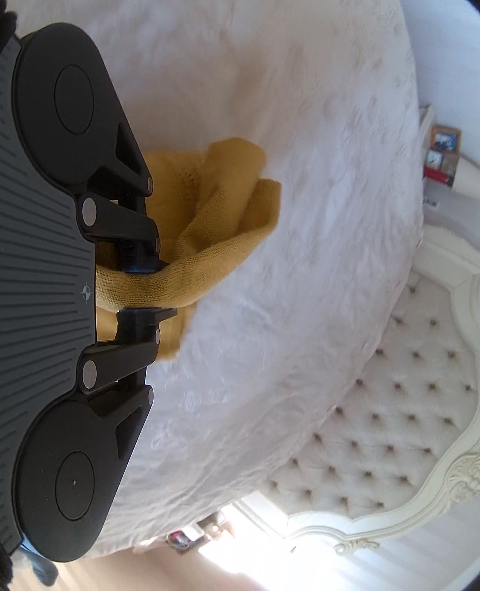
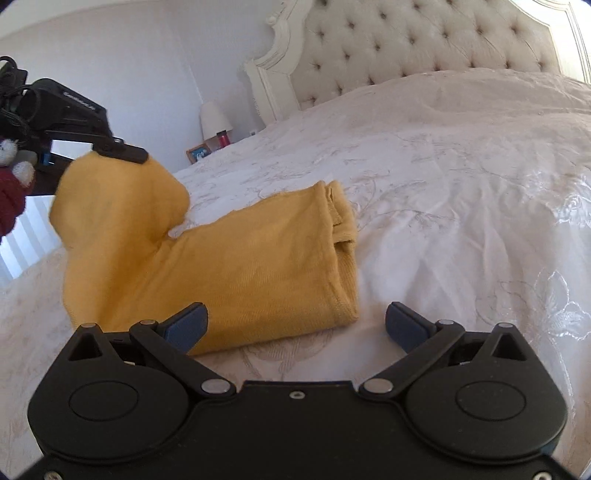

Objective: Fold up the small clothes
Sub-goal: 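Grasp the sweater side edge with the left gripper and fold it over, then open the left gripper and release the folded side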

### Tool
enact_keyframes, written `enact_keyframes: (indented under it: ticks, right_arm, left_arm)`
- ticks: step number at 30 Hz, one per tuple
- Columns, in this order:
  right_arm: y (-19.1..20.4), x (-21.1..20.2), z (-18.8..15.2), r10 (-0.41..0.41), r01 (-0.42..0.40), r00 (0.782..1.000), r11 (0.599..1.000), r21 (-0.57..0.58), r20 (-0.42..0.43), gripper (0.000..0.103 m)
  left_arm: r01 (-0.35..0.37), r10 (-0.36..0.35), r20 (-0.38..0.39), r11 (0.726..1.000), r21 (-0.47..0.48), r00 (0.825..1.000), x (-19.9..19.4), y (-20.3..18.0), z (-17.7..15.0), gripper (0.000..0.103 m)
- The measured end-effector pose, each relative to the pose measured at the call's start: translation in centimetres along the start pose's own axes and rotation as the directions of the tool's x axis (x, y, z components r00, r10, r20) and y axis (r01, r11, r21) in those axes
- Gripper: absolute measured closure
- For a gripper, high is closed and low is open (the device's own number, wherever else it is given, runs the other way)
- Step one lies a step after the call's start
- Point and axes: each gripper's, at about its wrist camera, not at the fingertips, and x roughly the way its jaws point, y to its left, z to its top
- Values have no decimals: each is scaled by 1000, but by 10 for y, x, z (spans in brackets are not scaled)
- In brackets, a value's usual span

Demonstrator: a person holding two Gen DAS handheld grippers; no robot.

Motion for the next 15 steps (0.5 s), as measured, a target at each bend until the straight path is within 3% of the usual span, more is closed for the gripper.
enact_keyframes:
  ticks: [5,8,13,15]
  right_arm:
    - [-6,2,-2,27,-26,1000,999,29,-4,1]
    - [-9,2,-3,36,-35,999,998,47,1,1]
    - [-11,1,-4,45,-46,999,997,64,9,1]
    - [-11,0,-5,48,-49,999,996,68,10,1]
  left_arm:
    - [1,3,-87,999,49,996,66,-45,-20,85]
    - [83,-75,-150,995,46,986,93,-61,-31,77]
    - [137,-121,-119,981,135,986,77,-89,-33,55]
    - [119,-106,-84,978,172,991,62,-90,-31,48]
